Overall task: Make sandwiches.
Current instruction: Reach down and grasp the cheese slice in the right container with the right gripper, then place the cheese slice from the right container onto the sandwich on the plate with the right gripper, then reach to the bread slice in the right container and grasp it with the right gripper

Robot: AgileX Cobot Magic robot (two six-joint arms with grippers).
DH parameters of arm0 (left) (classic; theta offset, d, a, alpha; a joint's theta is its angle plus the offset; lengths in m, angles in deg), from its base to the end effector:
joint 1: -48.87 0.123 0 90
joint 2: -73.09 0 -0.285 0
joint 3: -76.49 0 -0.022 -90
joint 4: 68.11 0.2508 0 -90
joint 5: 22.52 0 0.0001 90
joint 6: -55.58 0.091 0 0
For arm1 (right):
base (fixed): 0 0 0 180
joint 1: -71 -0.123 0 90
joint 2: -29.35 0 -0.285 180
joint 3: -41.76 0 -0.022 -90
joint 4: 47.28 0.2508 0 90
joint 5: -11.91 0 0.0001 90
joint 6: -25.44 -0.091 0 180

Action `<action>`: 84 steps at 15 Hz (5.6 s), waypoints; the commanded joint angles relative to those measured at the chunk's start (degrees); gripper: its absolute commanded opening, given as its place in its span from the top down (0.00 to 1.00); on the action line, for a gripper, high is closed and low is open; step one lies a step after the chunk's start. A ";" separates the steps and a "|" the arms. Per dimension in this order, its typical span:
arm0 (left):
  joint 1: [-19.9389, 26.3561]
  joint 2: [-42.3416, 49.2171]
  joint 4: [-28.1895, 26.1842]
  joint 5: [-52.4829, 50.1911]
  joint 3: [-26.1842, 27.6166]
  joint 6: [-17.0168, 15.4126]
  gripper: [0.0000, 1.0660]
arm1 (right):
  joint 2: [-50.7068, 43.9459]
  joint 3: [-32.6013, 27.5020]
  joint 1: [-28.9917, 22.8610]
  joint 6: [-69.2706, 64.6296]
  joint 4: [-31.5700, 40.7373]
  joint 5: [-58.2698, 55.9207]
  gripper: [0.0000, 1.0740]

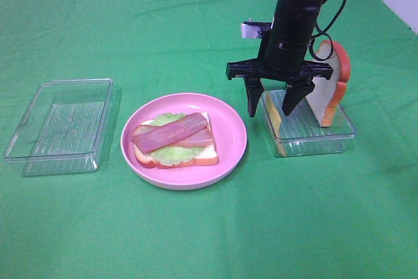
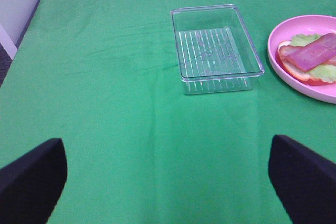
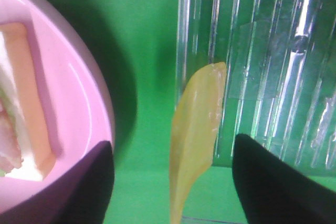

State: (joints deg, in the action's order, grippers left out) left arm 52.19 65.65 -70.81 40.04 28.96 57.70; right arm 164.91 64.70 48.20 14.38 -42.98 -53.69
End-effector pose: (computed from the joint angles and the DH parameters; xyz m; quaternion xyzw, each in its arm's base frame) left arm -0.0090 -0.0043 0.2798 -0.0074 0.8548 0.0011 0.5189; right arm 0.4090 0.1787 0.1556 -0.0873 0.9955 0.0374 0.0048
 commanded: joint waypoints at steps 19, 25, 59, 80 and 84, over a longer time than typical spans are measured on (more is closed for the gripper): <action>-0.06 0.74 -0.06 -0.86 -0.17 -0.06 0.08 | 0.17 0.00 0.06 0.34 0.00 -1.60 0.85; -0.06 0.74 -0.06 -0.86 -0.17 -0.06 0.08 | 0.06 0.06 0.06 0.34 0.06 -1.95 1.00; -0.06 0.74 -0.11 -0.86 -0.17 0.00 0.08 | 3.15 -1.60 -7.96 19.37 34.21 11.97 1.00; -0.06 0.74 0.34 -0.86 -0.17 -0.06 0.08 | -2.18 26.70 -1.55 -0.86 -0.80 -10.71 0.13; -0.06 0.74 0.34 -0.86 -0.17 -0.06 0.08 | -2.46 26.70 4.76 0.17 -2.75 -10.71 0.13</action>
State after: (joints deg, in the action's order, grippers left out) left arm 52.19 65.65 -70.41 40.04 28.96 57.70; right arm 163.24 91.05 52.67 14.32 -45.62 -57.41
